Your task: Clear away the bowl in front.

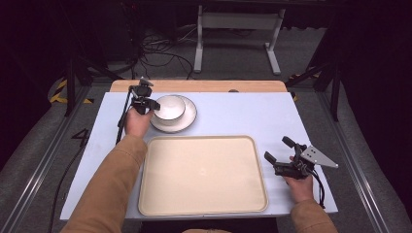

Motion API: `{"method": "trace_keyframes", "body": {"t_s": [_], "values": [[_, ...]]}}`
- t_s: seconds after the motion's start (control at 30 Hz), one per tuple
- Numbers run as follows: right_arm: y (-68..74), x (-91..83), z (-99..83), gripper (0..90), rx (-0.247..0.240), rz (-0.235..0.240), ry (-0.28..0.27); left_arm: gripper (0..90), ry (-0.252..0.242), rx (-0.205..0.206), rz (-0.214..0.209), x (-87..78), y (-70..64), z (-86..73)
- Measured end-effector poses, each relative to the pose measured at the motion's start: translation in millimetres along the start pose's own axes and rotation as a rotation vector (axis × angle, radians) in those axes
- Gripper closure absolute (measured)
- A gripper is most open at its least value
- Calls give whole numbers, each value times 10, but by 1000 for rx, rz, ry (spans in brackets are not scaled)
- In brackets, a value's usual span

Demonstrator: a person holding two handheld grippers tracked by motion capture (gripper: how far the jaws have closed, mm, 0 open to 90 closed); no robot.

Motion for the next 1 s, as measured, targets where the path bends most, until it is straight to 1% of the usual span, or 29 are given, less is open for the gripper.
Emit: {"method": "trace_keyframes", "body": {"t_s": [0.1, 0.13, 0.17, 0.2, 0.3, 0.47, 0.57, 0.7, 0.77, 0.87, 0.9, 1.0], "values": [[0, 0, 0, 20, 1, 0, 0, 821, -9, 5, 4, -45, -3, 12], [-1, 0, 0, 20, 1, 0, 0, 820, -3, 16, 3, -66, -1, 23], [-1, 0, 0, 20, 1, 0, 0, 817, -6, 19, 5, -75, -3, 27], [0, 0, 0, 20, 1, 0, 0, 816, -1, 30, 15, -100, -8, 35], [0, 1, 1, 20, 2, 1, 0, 814, -2, 45, 25, -146, -16, 46], [-1, 0, 1, 22, 2, 1, 2, 814, -10, 43, 9, -226, -12, 65], [-1, 1, 1, 22, 3, 2, 1, 814, -10, 61, 7, -297, -28, 87], [-2, 1, 1, 22, 3, 2, 0, 813, -17, 72, -5, -374, -54, 102], [-2, 0, 1, 22, 4, 1, 1, 813, -17, 89, 0, -423, -72, 111], [-2, 0, 1, 22, 5, 1, -1, 812, -15, 107, -3, -480, -90, 116], [-2, 0, 1, 22, 5, 1, -1, 812, -15, 107, -3, -480, -90, 116], [-3, -2, 1, 22, 6, 0, 0, 812, -22, 115, -8, -559, -111, 122]]}}
Point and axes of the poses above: each handheld gripper's, and its own axes: x roughly forward along the jaws, z roughly out of its top, y roughly to its left, the point moved 1 cm from there along x, roughly forward along the jaws, and after that the axes turned 9 degrees about z, right-handed, at the moved point
